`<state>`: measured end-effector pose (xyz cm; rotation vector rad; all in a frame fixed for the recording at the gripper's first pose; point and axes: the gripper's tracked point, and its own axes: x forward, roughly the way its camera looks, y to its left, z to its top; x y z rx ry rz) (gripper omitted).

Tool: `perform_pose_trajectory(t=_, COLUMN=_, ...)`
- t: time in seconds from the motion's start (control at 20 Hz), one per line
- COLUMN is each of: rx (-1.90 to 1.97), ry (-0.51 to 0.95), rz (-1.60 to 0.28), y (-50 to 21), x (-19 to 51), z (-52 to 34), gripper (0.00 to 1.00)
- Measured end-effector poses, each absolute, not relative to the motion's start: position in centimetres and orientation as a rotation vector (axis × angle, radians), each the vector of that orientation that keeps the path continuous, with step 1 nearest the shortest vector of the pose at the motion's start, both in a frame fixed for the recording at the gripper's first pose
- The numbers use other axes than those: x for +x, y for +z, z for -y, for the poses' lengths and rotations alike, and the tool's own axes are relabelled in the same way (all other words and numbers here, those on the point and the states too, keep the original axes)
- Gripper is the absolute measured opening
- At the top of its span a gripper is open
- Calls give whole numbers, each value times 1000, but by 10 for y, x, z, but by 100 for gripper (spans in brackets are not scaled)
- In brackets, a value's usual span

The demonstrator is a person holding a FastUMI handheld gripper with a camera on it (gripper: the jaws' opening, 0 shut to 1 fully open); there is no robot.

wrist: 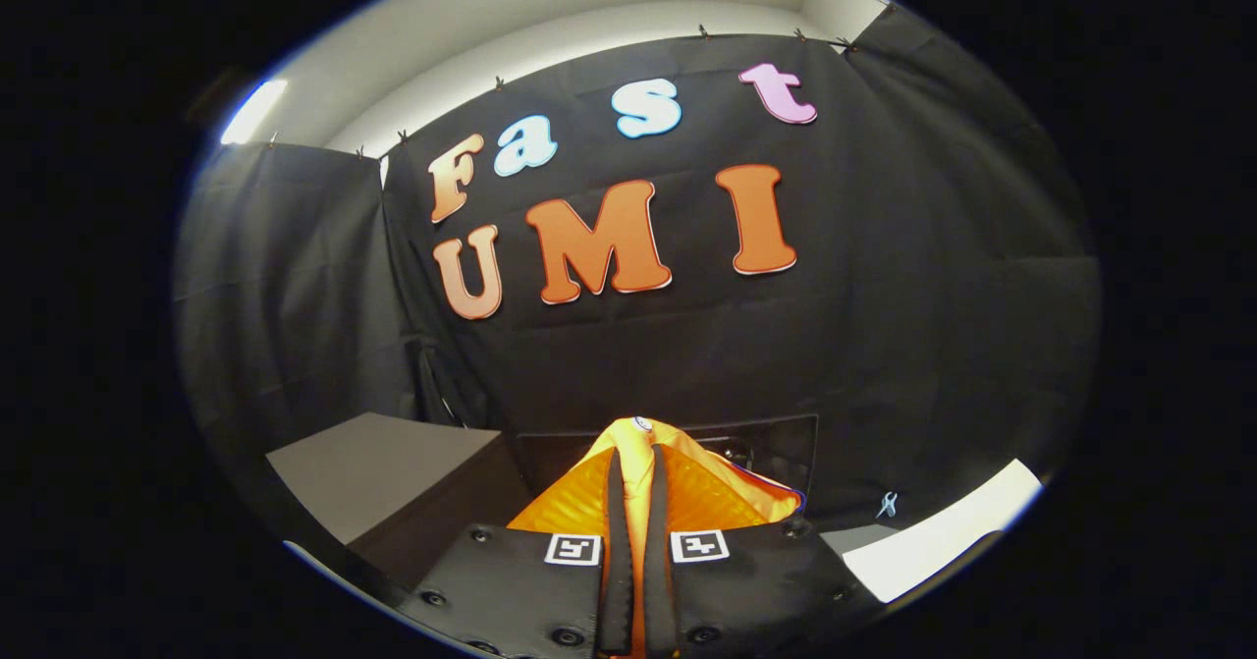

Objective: Put the clothes into the washing machine and then close the washing machine lid.

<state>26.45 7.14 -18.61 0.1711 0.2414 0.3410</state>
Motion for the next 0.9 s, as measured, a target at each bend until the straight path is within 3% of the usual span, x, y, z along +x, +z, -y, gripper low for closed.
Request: perform_pose_trajectory(t=0.9, rx=164, ry=270, rz=-771, y=-476, x=322, z=-114, gripper=13)
